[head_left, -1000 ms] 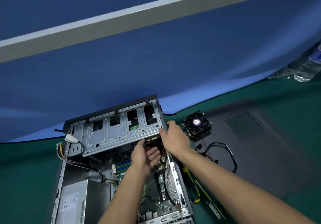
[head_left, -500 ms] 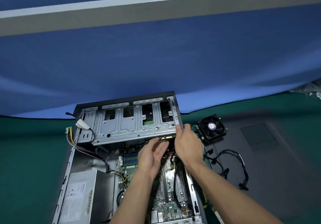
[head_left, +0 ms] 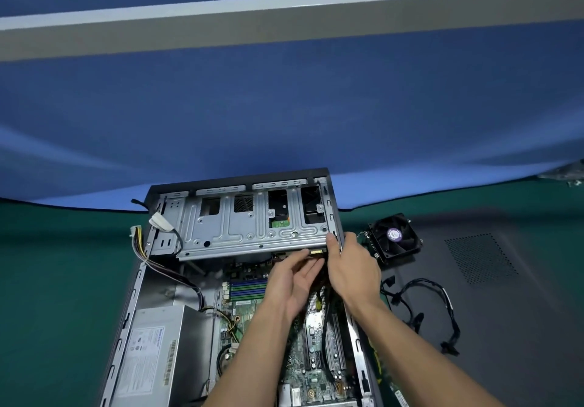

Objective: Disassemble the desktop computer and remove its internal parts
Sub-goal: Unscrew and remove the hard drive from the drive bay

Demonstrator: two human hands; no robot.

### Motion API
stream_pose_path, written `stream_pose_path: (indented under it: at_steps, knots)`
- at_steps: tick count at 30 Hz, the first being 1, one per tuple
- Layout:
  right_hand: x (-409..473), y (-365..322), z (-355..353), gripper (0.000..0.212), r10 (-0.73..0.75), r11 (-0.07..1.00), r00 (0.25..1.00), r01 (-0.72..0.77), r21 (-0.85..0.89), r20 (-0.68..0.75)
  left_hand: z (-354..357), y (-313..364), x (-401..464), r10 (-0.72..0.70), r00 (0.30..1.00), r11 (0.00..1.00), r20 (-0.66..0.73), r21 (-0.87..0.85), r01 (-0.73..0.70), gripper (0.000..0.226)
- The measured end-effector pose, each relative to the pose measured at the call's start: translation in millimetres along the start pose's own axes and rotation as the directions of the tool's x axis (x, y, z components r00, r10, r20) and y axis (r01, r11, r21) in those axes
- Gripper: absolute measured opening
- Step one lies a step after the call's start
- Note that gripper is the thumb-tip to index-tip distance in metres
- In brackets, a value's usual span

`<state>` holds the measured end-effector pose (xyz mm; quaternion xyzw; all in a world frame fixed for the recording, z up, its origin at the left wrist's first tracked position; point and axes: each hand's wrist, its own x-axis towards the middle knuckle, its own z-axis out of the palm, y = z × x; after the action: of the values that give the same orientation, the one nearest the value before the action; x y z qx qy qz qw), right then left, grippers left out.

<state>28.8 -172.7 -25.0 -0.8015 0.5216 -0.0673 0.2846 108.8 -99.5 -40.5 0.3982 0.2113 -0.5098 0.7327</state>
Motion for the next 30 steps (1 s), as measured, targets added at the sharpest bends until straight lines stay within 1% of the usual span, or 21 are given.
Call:
stream_pose_path:
  at_steps: [2,5,9,13,17,18,20,22,24,27,30]
  knots:
    - [1.2,0.8,1.4,0.046,0.003,1.000,1.000,-0.003,0.005,-0.014,0.7,-0.8,1.7,0.022,1.000,1.000,-0.009,0.013,-0.021,0.013]
    - [2.3,1.4,2.7,0.043,0.008,1.000,0.999,-0.008,0.021,-0.034,0.9,-1.6,0.6,0.034,0.999,0.999,-0.022,-0.018,-0.035,0.016]
    - [3.9,2.2,5.2,0.042,0.013,1.000,0.999,-0.013,0.004,-0.047,2.2,0.0,0.4,0.010,0.999,1.000,-0.035,-0.028,-0.011,0.017]
    - [6.6,1.9,6.8,0.042,0.013,1.000,0.998,-0.013,0.000,-0.060,4.9,3.0,0.0,-0.017,0.997,0.999,-0.081,-0.035,0.015,0.017]
    - [4.7,2.1,5.3,0.040,0.015,1.000,0.998,-0.014,0.027,-0.062,6.3,5.9,-4.6,-0.027,0.999,0.991,-0.026,-0.131,0.024,0.009]
    - [4.1,2.5,4.2,0.040,0.017,0.999,0.998,-0.016,0.035,-0.055,7.6,6.7,-5.6,-0.014,0.999,0.992,-0.041,-0.125,0.009,0.020]
    - [1.8,3.4,2.2,0.042,0.020,0.997,0.999,-0.018,0.074,-0.027,8.5,6.0,-2.7,0.035,0.992,0.998,-0.120,-0.043,-0.041,0.043]
    - [-0.7,6.1,-1.8,0.045,0.021,0.992,1.000,-0.023,0.126,0.018,11.7,3.1,-1.5,0.106,0.973,0.993,-0.206,0.062,-0.095,0.052]
    - [-3.2,11.7,-7.3,0.048,0.018,0.984,0.997,-0.031,0.175,0.072,12.3,-0.6,0.1,0.150,0.955,0.985,-0.254,0.118,-0.123,0.055]
    - [-1.9,21.7,-16.3,0.046,0.007,0.959,0.986,-0.054,0.278,0.169,14.0,-1.4,-1.9,0.169,0.944,0.980,-0.282,0.147,-0.132,0.052]
    - [2.8,36.0,-23.9,0.034,0.005,0.895,0.980,-0.094,0.436,0.200,16.1,-1.5,-3.1,0.187,0.931,0.968,-0.313,0.219,-0.121,0.046]
